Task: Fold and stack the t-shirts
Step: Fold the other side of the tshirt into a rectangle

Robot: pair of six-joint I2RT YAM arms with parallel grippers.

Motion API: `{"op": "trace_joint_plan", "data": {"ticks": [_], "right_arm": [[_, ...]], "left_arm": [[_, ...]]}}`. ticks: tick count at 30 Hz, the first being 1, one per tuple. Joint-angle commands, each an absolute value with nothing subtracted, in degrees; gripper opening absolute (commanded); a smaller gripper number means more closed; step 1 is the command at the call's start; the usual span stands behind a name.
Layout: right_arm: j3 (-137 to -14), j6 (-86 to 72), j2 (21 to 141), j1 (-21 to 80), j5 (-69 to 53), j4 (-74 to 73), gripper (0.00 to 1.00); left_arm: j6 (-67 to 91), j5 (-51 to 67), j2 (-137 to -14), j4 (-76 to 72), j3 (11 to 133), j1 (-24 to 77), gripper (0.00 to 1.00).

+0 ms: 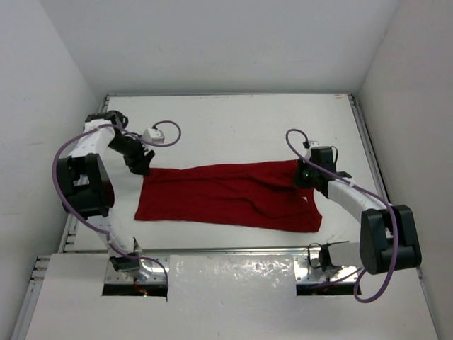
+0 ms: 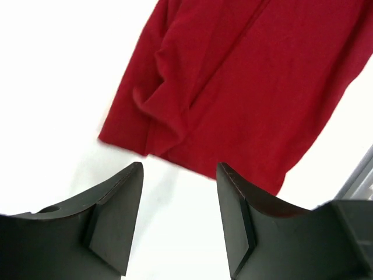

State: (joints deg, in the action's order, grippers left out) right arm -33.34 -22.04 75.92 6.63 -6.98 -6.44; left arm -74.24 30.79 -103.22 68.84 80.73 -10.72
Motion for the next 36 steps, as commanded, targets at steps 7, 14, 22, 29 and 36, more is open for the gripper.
{"op": "trace_joint_plan", "data": {"ticks": [7,14,22,29,36], "right_arm": [[-34.72,-20.83,75.85,6.94,-6.07,-4.22,0.0],[-34.89,-19.25,75.94,6.86,-4.92,-6.33,0.0],[-35.68,-19.07,76.81,6.94,-4.92,-6.5,0.0],[-39.37,-18.37,78.05,6.94,-5.36,-7.73,0.0],[-41.13,-18.28,79.71,6.94,-5.36,-7.21,0.0]], "left_arm": [[-49.5,39.55,-110.54,60.47,87.34,-10.11,0.45],[-47.1,37.18,-115.23,59.41,88.51,-8.79,0.48],[-47.55,36.3,-115.84,59.33,86.13,-7.21,0.18],[-51.94,33.31,-116.54,64.94,87.45,-7.03,0.05],[-48.09,33.75,-115.32,62.5,89.65,-7.12,0.0]]}}
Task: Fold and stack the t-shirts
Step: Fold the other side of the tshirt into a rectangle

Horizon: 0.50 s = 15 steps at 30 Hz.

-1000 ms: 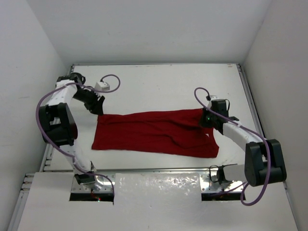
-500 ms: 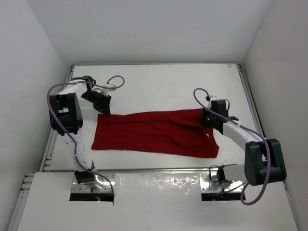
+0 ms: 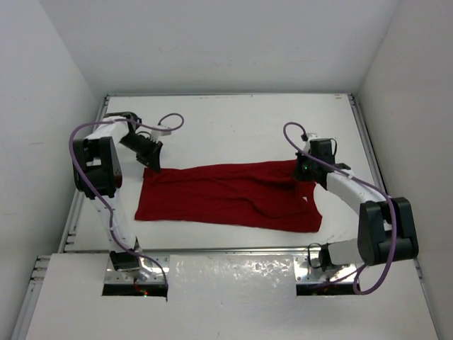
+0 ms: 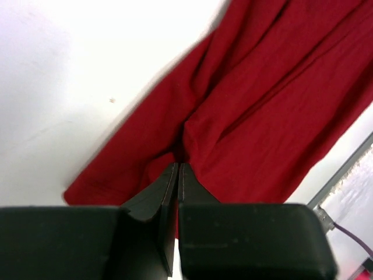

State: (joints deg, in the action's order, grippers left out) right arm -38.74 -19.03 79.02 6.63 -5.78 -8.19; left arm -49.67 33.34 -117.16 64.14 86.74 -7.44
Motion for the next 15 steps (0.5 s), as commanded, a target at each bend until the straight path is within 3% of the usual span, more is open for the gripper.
{"op": "trace_joint_plan", "data": {"ticks": [1,11,15], "right_arm": [[-41.57,-18.28,80.15,6.94,-5.8,-6.6,0.0],[-68.36,-17.05,93.94,4.31,-6.5,-10.62,0.0],[-74.26,-15.3,96.94,3.69,-6.59,-12.39,0.0]], "left_arm": [[-47.29,33.75,-115.14,61.19,90.0,-7.03,0.0],[-36.65,31.29,-116.8,46.76,104.83,-6.94,0.0],[-36.91,29.53,-115.76,44.3,104.6,-6.94,0.0]]}}
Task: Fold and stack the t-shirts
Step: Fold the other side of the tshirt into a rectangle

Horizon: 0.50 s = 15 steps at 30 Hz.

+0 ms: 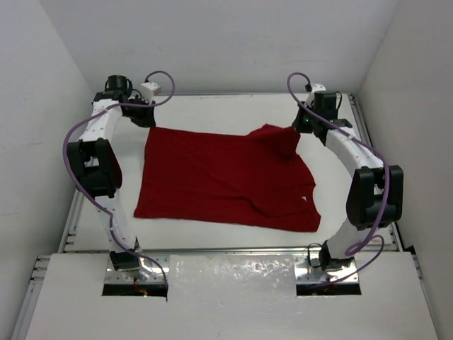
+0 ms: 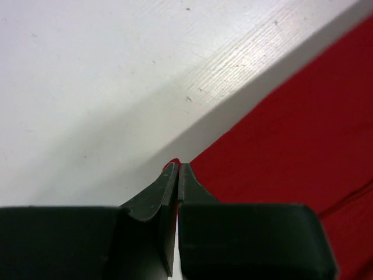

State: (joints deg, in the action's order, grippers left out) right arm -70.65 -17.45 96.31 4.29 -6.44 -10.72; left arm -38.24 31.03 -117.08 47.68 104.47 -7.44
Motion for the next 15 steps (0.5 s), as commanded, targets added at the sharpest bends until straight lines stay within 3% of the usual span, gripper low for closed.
{"op": "trace_joint_plan", "data": {"ticks": [1,5,15], "right_arm": [[-74.62,-15.29,96.94,3.69,-6.77,-12.39,0.0],[-73.48,-15.2,96.24,3.69,-8.43,-12.4,0.0],[-53.47,-15.38,83.07,3.96,-10.55,-11.16,0.0]], "left_arm": [[-37.0,29.27,-115.14,43.51,103.72,-7.03,0.0],[-39.11,30.49,-112.68,43.5,98.8,-6.94,0.0],[-50.35,28.92,-103.54,50.45,84.21,-7.03,0.0]]}}
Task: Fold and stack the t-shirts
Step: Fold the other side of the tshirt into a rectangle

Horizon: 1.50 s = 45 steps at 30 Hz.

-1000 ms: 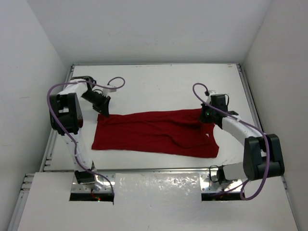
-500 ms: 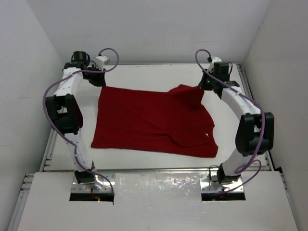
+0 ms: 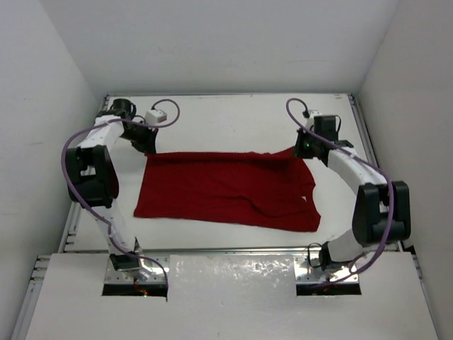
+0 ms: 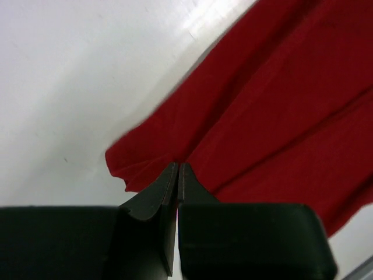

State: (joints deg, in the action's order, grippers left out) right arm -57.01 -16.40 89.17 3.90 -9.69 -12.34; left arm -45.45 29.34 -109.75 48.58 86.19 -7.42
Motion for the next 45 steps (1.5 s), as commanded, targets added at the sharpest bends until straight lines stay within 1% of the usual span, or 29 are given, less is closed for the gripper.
{"op": "trace_joint_plan", "data": {"ticks": [1,4,8,15,22,24,25,27,28,31,32,36,37,40,42,44,45], "right_arm": [[-52.05,-15.21,80.01,4.04,-10.29,-11.34,0.0],[-46.77,-15.12,75.08,3.96,-9.58,-11.69,0.0],[-41.67,-15.03,71.99,3.96,-9.05,-12.22,0.0],[-35.43,-19.86,71.37,5.36,-11.78,-7.39,0.0],[-34.1,-17.76,72.24,5.45,-10.46,-9.13,0.0],[-33.93,-17.49,72.42,5.36,-10.28,-9.23,0.0],[-33.49,-17.66,72.42,5.45,-10.54,-8.97,0.0],[-33.31,-17.84,72.33,5.36,-10.55,-8.62,0.0],[-33.05,-17.84,72.33,5.45,-10.63,-8.53,0.0],[-32.96,-17.49,72.51,5.45,-10.81,-8.44,0.0],[-33.05,-17.23,72.6,5.45,-10.9,-8.44,0.0],[-33.92,-16.96,72.95,5.45,-11.6,-9.22,0.0],[-34.1,-16.79,72.95,5.36,-11.6,-9.4,0.0],[-34.54,-16.7,72.69,5.45,-11.51,-9.76,0.0],[-34.8,-16.44,72.42,5.36,-11.43,-10.28,0.0],[-35.15,-16.09,72.33,5.45,-11.08,-10.63,0.0],[-35.16,-16.08,72.33,5.36,-10.99,-10.55,0.0]], "left_arm": [[-50.71,27.96,-101.62,50.54,82.02,-7.03,0.0],[-51.15,26.72,-98.8,50.36,78.84,-7.03,0.0],[-51.06,26.28,-97.65,50.36,76.21,-7.03,0.0],[-49.22,29.44,-96.86,48.35,69.01,-6.86,0.0],[-49.22,25.59,-95.63,47.19,65.92,-7.12,0.0],[-50.62,25.14,-95.45,49.03,66.09,-7.47,0.09],[-52.45,25.22,-95.45,51.13,66.53,-7.99,0.17],[-54.92,26.09,-95.8,54.12,67.41,-9.05,0.24],[-58.5,26.89,-96.15,56.05,68.11,-9.66,0.37],[-66.5,32.24,-98.43,67.56,73.37,-13.0,0.41],[-67.4,32.43,-99.74,69.33,75.56,-13.62,0.45],[-58.28,27.53,-99.93,61.27,76.2,-11.26,0.45],[-55.57,26.55,-99.15,57.52,75.68,-9.68,0.44],[-50.64,21.63,-99.23,52.74,74.71,-9.49,0.42],[-51.15,20.57,-101.77,55.09,74.97,-9.49,0.42],[-58.23,21.44,-101.35,58.35,72.09,-9.58,0.48],[-58.27,21.45,-100.03,58.27,72.07,-9.58,0.49]]}}
